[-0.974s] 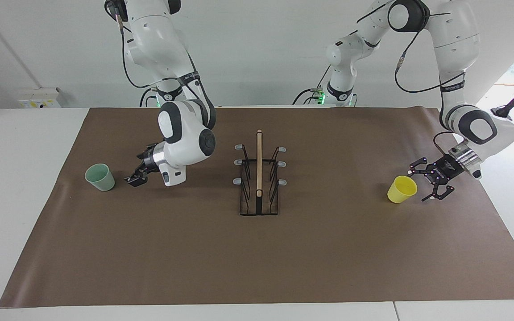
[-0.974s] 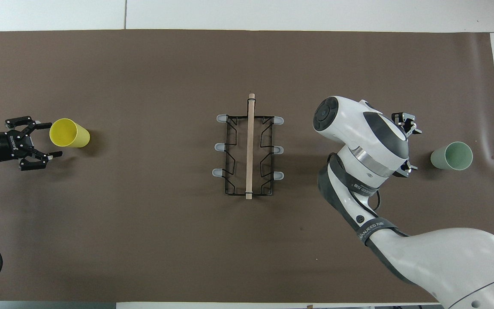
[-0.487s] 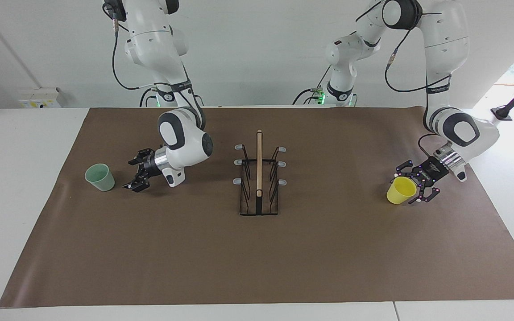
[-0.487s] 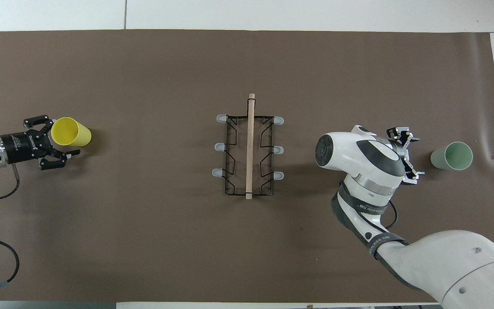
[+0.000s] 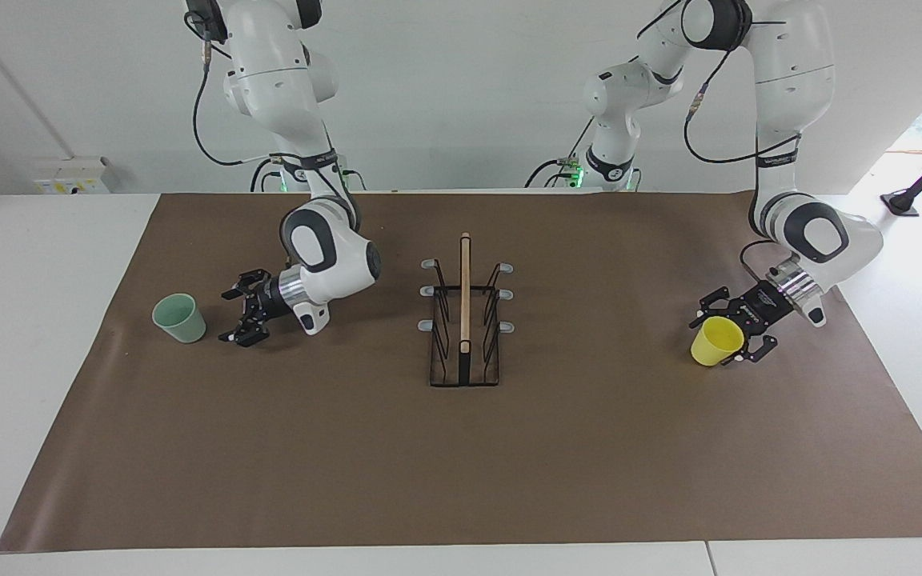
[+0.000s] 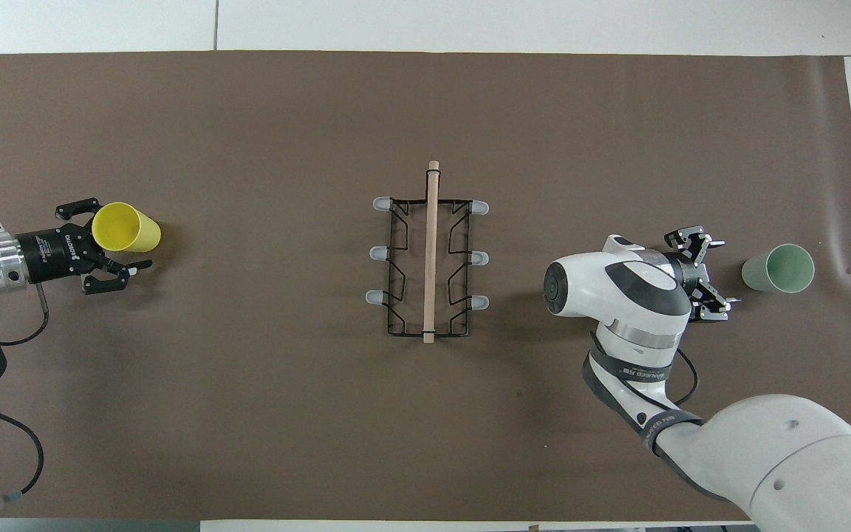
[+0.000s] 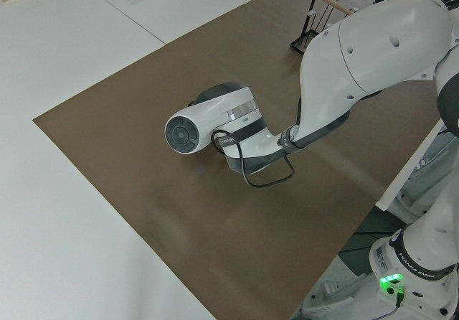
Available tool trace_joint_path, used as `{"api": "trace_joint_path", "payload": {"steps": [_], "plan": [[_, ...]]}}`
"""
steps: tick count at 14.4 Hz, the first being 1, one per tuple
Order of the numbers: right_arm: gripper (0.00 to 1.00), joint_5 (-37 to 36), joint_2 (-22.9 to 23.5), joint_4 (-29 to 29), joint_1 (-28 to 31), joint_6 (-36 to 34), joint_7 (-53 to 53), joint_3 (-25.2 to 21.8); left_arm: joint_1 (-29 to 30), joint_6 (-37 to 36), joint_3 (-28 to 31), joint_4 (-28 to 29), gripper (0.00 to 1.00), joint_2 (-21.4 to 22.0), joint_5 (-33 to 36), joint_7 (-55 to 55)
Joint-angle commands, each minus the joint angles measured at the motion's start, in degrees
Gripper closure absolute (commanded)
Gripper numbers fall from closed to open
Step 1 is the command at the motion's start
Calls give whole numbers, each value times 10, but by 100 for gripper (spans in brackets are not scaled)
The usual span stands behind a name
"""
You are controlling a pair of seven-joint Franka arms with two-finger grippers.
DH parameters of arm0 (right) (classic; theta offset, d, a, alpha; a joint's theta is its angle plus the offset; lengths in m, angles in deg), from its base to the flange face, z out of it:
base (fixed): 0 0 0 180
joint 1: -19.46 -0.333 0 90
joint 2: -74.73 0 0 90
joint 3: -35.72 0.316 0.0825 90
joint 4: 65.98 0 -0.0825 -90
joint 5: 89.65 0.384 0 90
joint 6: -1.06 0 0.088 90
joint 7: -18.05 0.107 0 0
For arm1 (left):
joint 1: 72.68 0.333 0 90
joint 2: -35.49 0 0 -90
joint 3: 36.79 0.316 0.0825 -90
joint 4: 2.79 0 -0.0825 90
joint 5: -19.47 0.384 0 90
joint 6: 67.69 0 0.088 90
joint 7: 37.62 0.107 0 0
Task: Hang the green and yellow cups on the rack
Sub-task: 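Grasp the yellow cup with the left gripper while the right gripper reaches the green cup, then lift the yellow cup with the left gripper while the right gripper grasps the green cup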
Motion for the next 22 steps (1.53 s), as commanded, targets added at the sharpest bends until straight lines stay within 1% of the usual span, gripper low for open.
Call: {"api": "trace_joint_path", "payload": {"steps": [1, 2, 3, 7, 8, 10, 11, 12, 14, 15, 17, 20, 21, 22], "plan": [[0, -34, -1, -12, 34, 15, 20, 5, -31, 27, 6, 16, 5, 14, -12, 27], [0, -35, -1, -19, 37, 26, 36, 4, -37, 27, 7, 14, 62, 14, -12, 31], [0, -37, -1, -21, 42, 29, 53, 5, -37, 27, 7, 9, 100, 15, -10, 34], [0, -57, 1, -24, 46, 33, 63, 4, -44, 24, 9, -22, 100, 23, -3, 23], [0, -71, 5, -24, 48, 35, 64, 5, -46, 25, 9, -36, 100, 30, 25, 6], [0, -88, 6, -24, 57, 45, 64, 4, -78, 26, 9, -67, 100, 53, 137, -43], [0, -100, 7, -24, 63, 47, 70, 5, -88, 21, 8, -70, 100, 74, 186, -78], [0, -110, 7, -24, 72, 51, 77, 5, -109, 19, 8, -68, 100, 90, 224, -94], [0, -112, 8, -24, 75, 55, 79, 5, -148, 15, 9, -68, 100, 122, 279, -120], [0, -112, 7, -28, 76, 55, 79, 4, -169, 13, 9, -68, 100, 138, 323, -151], [0, -113, 7, -29, 81, 55, 80, 4, -219, -13, 8, -67, 100, 168, 420, -176], [0, -113, 7, -30, 86, 50, 80, 4, -294, -24, 6, -64, 100, 190, 525, -265], [0, -113, 7, -31, 88, 48, 79, 4, -330, -25, 6, -61, 100, 194, 571, -290], [0, -113, 7, -35, 96, 48, 80, 4, -369, -24, 6, -59, 100, 196, 629, -356]]}}
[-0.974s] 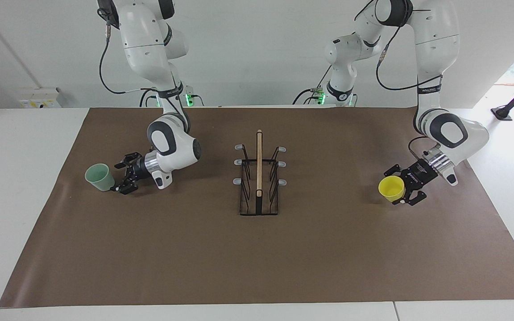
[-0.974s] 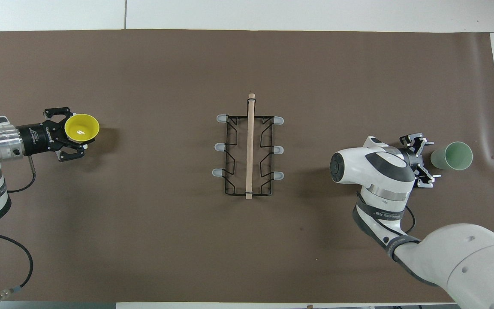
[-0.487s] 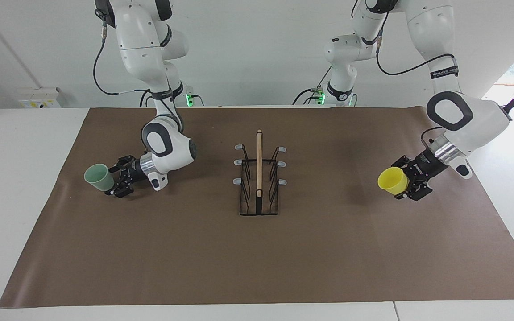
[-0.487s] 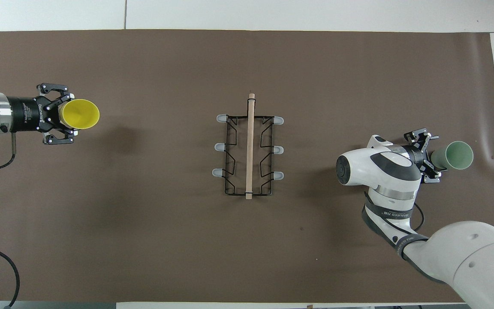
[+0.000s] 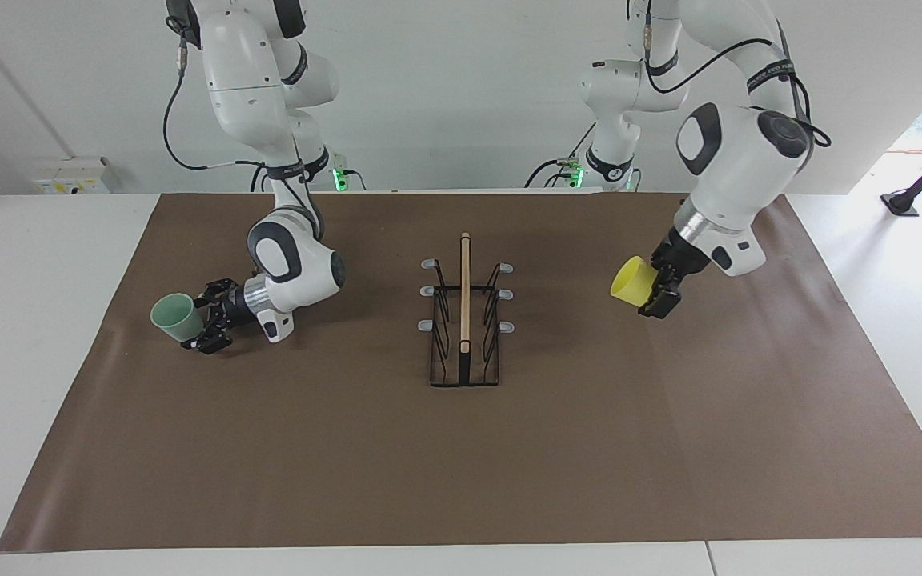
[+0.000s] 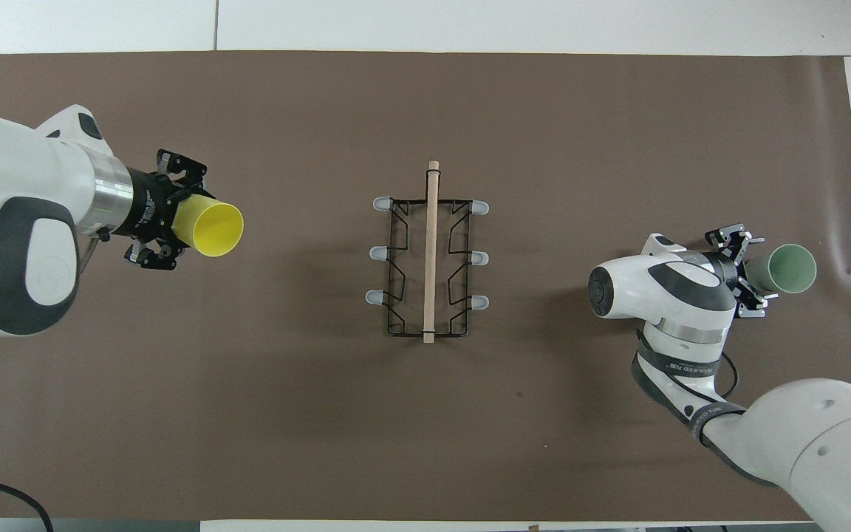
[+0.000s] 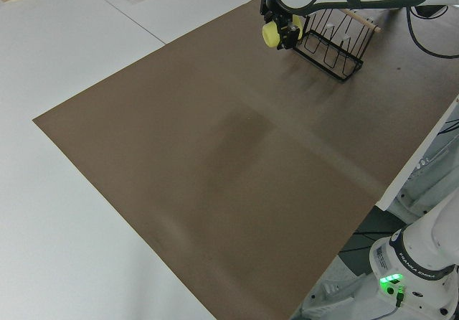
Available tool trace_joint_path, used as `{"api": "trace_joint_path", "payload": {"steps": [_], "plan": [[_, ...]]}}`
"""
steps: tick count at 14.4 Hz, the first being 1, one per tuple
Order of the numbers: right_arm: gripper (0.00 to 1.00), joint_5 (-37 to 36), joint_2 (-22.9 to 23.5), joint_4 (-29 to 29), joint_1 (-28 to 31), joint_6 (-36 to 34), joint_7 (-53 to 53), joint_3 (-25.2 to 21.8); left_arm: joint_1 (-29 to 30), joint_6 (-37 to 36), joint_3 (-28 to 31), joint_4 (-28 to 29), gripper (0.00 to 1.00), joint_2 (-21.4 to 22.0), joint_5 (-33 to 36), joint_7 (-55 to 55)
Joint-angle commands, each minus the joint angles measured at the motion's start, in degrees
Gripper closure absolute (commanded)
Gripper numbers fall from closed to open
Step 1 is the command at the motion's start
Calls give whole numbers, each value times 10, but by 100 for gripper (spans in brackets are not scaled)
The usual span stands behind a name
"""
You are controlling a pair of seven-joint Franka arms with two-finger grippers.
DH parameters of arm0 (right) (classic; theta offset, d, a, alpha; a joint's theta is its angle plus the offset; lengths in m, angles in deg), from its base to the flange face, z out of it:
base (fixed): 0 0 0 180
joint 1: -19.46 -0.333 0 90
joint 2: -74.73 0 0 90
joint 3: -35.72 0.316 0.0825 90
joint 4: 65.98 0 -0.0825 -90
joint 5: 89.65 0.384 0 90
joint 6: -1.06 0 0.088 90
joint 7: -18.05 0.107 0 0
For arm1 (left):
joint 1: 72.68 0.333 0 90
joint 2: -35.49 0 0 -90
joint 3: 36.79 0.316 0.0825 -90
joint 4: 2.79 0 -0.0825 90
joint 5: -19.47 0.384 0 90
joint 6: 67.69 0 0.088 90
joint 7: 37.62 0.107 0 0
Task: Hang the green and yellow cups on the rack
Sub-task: 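Lift the yellow cup with the left gripper while the right gripper grasps the green cup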
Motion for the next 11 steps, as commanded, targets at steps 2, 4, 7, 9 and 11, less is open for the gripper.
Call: {"api": "trace_joint_path", "payload": {"steps": [2, 4, 7, 9, 11], "plan": [[0, -19, -1, -12, 19, 3, 14, 5, -102, -3, 10, 17, 100, 16, 164, -172], [0, -19, -1, -14, 20, 2, 14, 5, -140, -16, 9, 21, 100, 16, 252, -314], [0, -19, -2, -15, 23, -1, 14, 5, -200, -43, 9, 34, 100, 8, 341, -413], [0, -21, -2, -15, 28, 0, 16, 5, -234, -60, 9, 33, 100, -1, 381, -442], [0, -31, -2, -15, 30, 0, 18, 5, -265, -84, 9, 30, 100, -17, 415, -488]]}}
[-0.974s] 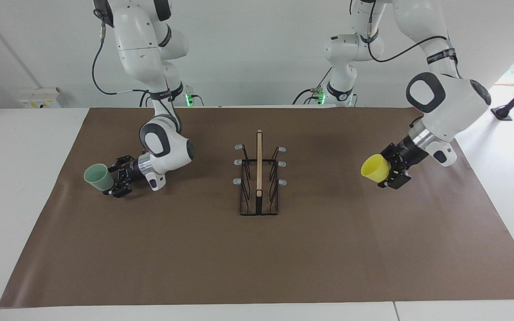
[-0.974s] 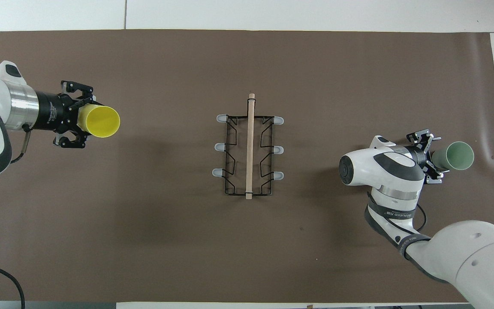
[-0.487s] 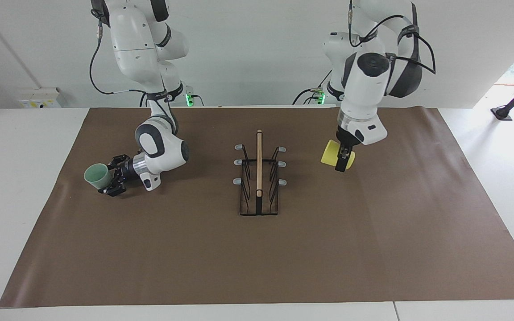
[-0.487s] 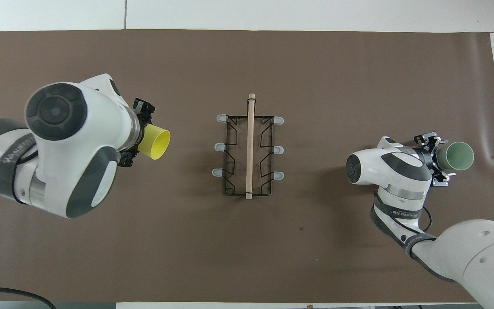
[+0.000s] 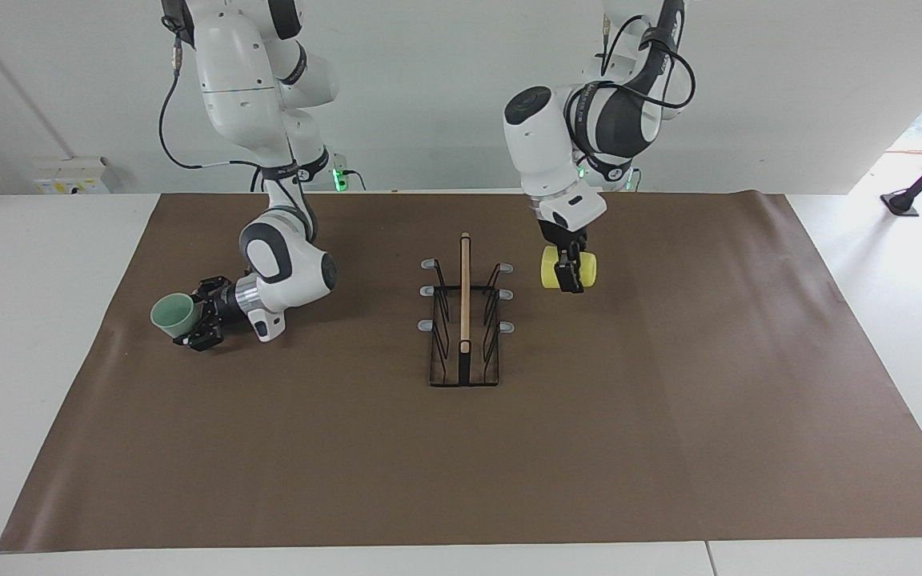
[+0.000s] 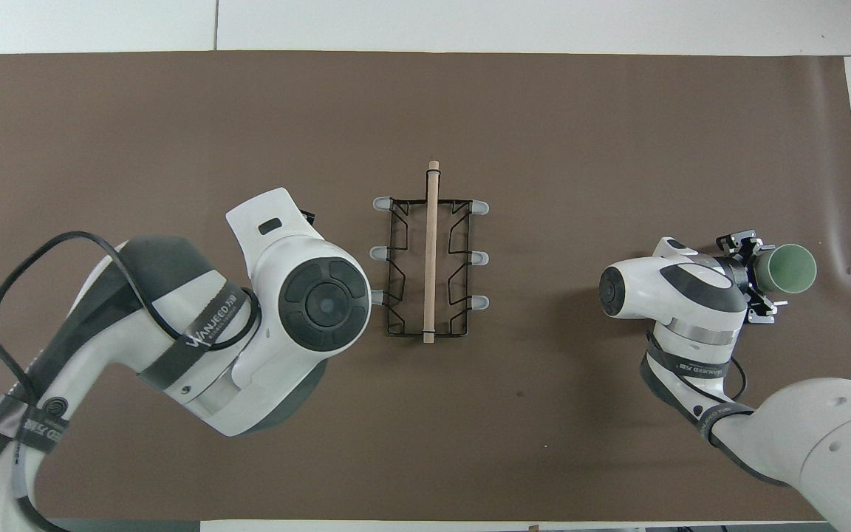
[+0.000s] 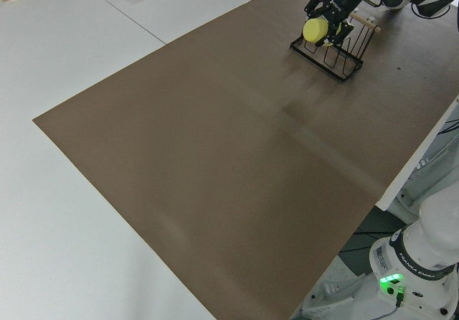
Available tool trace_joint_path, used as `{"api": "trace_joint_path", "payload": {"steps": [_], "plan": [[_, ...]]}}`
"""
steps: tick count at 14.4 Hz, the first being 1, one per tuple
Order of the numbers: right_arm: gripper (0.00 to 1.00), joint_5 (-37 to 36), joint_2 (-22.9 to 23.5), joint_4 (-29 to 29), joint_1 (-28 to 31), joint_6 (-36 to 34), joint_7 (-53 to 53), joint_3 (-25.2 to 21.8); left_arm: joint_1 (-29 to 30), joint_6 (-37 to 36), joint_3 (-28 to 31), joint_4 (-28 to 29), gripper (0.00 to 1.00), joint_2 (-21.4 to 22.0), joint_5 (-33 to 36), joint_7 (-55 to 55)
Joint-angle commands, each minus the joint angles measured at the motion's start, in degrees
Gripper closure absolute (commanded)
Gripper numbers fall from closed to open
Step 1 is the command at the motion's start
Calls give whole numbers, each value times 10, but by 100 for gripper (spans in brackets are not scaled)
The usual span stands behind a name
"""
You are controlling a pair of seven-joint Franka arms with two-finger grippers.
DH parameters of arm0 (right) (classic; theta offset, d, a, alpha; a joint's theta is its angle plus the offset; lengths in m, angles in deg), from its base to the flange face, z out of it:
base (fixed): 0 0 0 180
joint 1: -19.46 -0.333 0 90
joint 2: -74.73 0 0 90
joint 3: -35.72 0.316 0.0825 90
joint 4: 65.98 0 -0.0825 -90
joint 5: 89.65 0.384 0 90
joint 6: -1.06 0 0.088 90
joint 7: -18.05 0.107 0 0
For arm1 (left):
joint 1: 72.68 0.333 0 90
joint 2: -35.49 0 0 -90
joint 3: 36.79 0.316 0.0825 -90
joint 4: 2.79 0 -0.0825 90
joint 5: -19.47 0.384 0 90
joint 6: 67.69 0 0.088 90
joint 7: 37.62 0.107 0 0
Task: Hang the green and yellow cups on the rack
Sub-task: 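Hang the yellow cup on the rack peg with the left gripper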
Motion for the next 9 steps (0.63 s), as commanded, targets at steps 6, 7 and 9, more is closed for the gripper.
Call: {"api": "trace_joint_path", "payload": {"steps": [6, 7, 9], "plan": [[60, -26, -3, -8, 12, -10, 48, 5, -90, -55, 9, -20, 100, -34, 80, -78], [87, -26, -3, -7, 8, -15, 47, 6, -97, -57, 9, -25, 100, -38, 80, -85], [100, -21, -4, 0, 6, -22, 44, 6, -113, -58, 9, -28, 100, -38, 80, -102]]}}
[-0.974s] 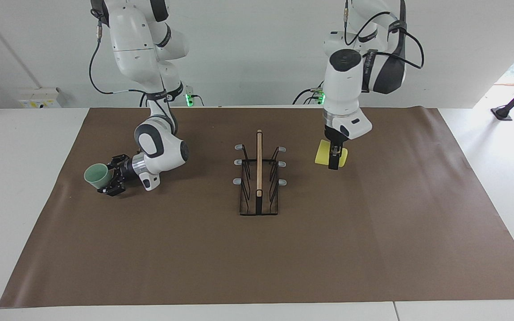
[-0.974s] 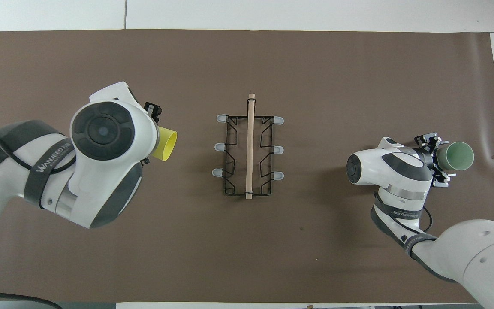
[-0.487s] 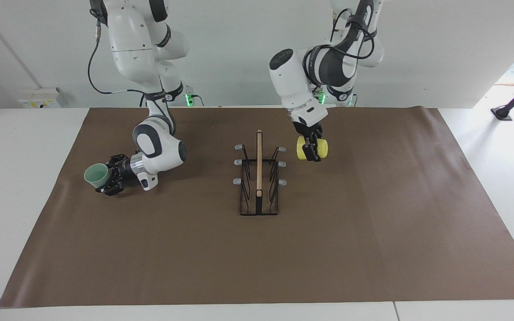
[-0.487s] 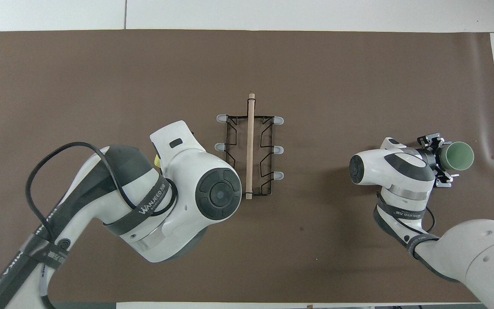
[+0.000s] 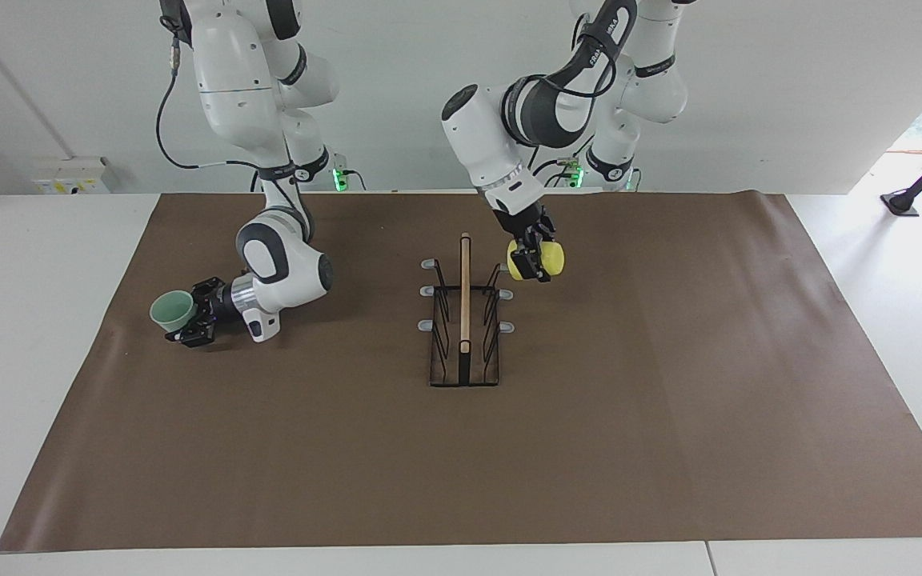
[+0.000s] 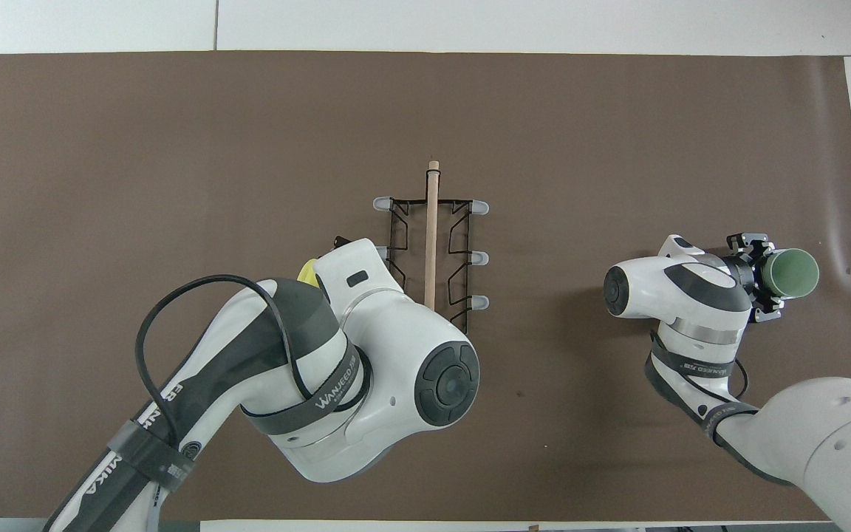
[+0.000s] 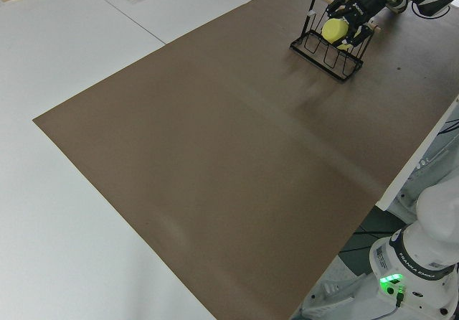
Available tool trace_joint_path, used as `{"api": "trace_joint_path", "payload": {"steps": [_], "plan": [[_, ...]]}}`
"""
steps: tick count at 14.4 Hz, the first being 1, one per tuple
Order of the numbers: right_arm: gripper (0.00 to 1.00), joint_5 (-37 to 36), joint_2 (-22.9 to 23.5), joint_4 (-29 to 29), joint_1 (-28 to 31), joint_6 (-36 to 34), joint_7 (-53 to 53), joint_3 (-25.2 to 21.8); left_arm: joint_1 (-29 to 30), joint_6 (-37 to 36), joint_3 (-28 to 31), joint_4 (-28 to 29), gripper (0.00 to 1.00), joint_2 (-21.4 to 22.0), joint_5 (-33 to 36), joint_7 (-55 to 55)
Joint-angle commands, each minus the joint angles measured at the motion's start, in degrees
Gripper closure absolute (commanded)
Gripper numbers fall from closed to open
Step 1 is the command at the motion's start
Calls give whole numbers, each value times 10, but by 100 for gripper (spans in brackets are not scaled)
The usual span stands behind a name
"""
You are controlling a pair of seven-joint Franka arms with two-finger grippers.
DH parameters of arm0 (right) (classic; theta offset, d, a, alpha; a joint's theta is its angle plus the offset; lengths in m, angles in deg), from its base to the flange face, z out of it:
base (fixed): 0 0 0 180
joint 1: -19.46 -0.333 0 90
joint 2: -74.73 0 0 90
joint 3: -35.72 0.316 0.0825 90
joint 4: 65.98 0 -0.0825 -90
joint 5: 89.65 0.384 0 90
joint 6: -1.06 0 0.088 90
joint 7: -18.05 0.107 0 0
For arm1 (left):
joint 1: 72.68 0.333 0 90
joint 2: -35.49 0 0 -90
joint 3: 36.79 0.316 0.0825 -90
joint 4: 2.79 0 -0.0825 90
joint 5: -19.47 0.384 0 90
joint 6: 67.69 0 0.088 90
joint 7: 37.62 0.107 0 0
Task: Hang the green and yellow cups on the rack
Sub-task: 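Hang the yellow cup on the rack peg with the left gripper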
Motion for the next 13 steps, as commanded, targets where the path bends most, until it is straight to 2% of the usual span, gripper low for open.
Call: {"api": "trace_joint_path", "payload": {"steps": [1, 2, 7, 8, 10, 13], "plan": [[100, -10, -6, 6, 2, -16, 10, 6, -24, -15, 9, -17, 100, -13, 14, -48], [100, -2, -10, 16, 2, -16, 8, 6, -24, -12, 9, -17, 100, -15, 14, -52], [100, 146, -26, 86, -1, -16, 7, 17, -40, 14, 5, -16, 100, -17, 8, -58], [100, 184, -32, 105, 4, -17, 6, 17, -45, 14, 4, -16, 89, -17, 8, -58], [100, 227, -63, 121, 13, -16, 6, 17, -45, 11, 5, -19, 35, -17, 6, -58], [100, 324, -93, 132, 19, -15, 12, 17, -45, 8, 4, -20, 2, -16, 6, -57]]}}
